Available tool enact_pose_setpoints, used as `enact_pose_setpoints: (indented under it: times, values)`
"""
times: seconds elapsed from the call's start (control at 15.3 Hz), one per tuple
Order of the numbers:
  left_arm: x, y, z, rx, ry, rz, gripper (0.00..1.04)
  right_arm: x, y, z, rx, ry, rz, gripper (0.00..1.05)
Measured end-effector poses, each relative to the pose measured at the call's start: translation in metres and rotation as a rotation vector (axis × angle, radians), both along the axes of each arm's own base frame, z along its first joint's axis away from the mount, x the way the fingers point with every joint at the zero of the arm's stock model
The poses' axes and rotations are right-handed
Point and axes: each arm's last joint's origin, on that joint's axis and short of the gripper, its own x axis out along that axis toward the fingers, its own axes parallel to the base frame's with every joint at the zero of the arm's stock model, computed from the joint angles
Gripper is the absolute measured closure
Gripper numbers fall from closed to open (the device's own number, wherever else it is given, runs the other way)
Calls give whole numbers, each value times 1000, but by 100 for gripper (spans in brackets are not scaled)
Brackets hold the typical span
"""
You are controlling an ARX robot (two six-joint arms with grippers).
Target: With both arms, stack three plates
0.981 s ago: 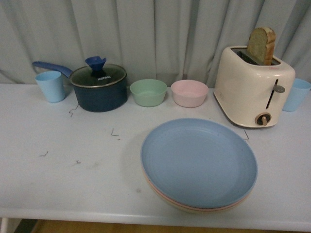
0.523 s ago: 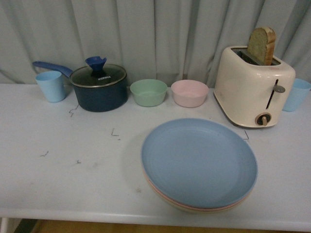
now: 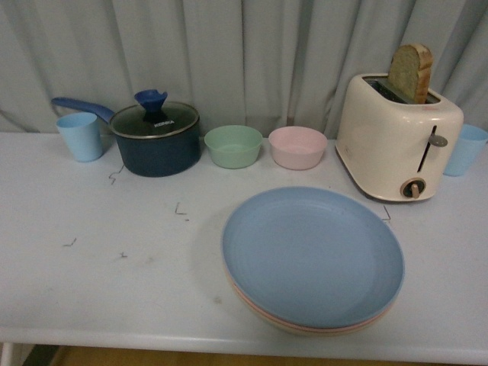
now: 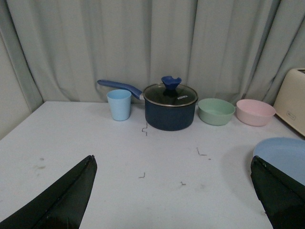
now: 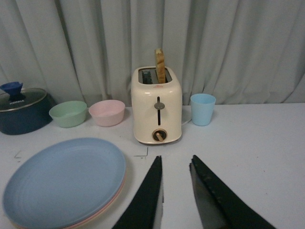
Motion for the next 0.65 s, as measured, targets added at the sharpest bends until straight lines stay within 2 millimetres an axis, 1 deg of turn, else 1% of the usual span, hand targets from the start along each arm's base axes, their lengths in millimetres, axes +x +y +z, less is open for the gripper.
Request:
enact_pose_setpoints:
  times: [0.26,0.39,0.46,0.65]
  values:
    - [0,0,0,0,0,0,7,0,0,0,0,0,0,42]
    - [0,0,0,0,0,0,7,0,0,0,0,0,0,17]
    - [0,0,0,0,0,0,7,0,0,0,0,0,0,6]
    - [0,0,0,0,0,0,7,0,0,0,0,0,0,6]
